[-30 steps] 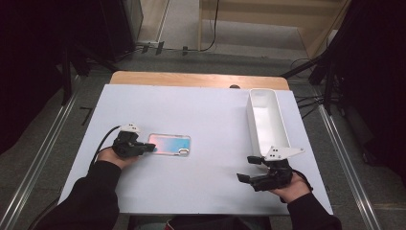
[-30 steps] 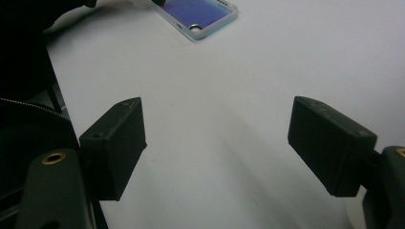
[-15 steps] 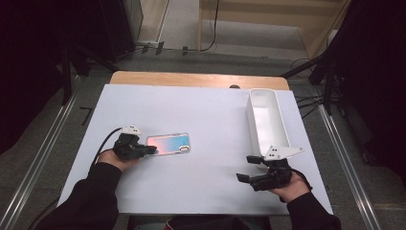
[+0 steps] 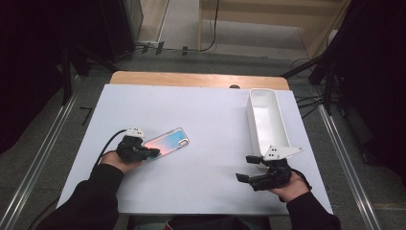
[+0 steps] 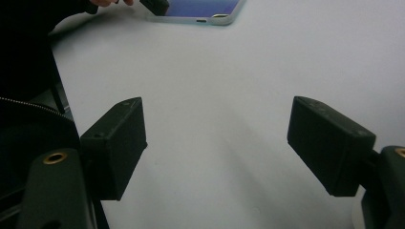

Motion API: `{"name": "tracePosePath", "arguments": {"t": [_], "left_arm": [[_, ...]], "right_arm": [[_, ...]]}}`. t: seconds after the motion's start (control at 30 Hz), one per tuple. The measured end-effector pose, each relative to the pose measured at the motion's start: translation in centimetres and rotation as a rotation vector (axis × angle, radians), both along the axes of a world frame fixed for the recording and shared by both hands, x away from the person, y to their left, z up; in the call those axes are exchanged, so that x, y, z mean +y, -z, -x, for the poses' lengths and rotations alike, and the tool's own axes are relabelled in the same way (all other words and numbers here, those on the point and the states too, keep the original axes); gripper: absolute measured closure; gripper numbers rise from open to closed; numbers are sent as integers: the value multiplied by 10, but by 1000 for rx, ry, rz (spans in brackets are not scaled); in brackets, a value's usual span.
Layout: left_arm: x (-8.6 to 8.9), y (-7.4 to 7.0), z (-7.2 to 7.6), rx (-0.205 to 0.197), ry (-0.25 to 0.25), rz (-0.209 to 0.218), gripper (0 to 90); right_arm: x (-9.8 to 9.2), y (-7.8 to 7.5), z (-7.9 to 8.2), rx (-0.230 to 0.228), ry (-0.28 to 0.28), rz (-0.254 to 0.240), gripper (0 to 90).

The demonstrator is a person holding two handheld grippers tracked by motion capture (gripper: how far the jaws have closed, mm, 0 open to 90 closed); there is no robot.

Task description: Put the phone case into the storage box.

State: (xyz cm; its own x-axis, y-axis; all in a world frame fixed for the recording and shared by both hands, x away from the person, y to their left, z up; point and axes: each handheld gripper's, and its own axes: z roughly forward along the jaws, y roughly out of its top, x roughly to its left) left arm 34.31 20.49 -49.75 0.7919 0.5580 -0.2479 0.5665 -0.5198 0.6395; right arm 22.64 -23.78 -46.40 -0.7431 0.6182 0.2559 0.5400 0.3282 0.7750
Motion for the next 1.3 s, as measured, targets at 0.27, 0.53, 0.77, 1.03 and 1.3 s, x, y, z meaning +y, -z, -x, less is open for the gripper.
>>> {"name": "tracePosePath", "arguments": {"t": [0.27,0.53,0.77,1.03,1.3], "left_arm": [[-4,2,0,15,2,22,888],[-2,0,-2,25,-7,22,867],[4,-10,0,7,-37,74,786],[9,-29,8,-9,-94,180,573],[5,-39,22,-61,-98,193,382]], "right_arm": [[0,0,0,-1,1,0,196],[0,0,0,-1,0,0,196],[0,0,0,-1,2,-4,196],[0,0,1,0,1,-6,196],[0,-1,1,0,2,-6,196]]}}
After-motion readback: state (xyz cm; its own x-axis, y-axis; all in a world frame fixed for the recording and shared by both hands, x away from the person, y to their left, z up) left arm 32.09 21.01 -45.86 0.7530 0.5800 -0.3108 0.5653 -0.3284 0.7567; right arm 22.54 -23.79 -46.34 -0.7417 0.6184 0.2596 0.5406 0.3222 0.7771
